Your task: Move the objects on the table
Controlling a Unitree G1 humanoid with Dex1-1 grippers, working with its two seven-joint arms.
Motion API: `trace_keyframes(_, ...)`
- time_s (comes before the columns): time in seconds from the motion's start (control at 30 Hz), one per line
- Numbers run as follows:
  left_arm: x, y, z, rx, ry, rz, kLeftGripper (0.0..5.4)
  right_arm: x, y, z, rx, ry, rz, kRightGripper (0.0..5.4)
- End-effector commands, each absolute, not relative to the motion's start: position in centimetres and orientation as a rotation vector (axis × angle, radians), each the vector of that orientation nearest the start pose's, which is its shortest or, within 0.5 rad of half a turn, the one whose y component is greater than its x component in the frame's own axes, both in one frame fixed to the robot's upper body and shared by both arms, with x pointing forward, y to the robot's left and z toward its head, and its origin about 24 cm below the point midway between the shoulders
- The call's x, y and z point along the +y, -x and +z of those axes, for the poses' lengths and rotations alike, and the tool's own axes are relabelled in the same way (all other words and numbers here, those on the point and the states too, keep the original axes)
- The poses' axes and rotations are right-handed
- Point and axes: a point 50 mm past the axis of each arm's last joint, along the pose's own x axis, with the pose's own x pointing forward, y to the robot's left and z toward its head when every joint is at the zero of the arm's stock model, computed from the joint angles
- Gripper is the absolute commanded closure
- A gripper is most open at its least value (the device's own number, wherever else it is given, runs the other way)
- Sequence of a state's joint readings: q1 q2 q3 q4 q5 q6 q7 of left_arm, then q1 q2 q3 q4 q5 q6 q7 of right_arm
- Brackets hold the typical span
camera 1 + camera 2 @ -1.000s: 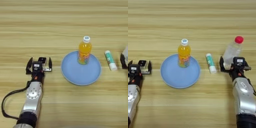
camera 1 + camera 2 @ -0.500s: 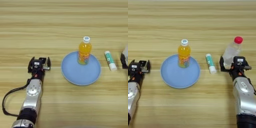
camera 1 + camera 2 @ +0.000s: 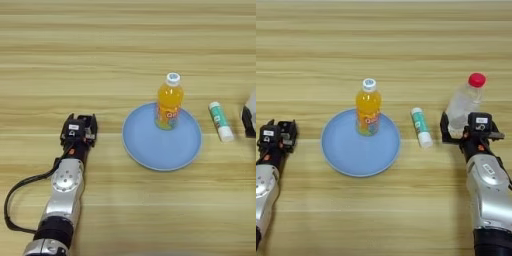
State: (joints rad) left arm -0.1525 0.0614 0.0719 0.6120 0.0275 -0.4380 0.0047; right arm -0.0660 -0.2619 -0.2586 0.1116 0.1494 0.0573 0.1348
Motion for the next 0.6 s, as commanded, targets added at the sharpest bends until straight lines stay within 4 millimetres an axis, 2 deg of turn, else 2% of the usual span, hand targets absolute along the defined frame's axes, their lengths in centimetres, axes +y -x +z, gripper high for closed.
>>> trace_keyframes(0.03,17.1,-25.7,-2.9,0.096,-0.063,0.025,2.93,-25.6,-25.9,5.2,0.054,0.070,-0.135,0.00)
trace_keyframes(0.37,17.0,-25.6,-2.7,0.075,-0.060,0.017,3.01,-25.6,-25.9,5.2,0.056,0.068,-0.135,0.00)
trace_keyframes(0.6,15.5,-25.5,-0.5,-0.068,-0.030,-0.057,3.01,-25.6,-25.9,5.2,0.057,0.069,-0.137,0.00)
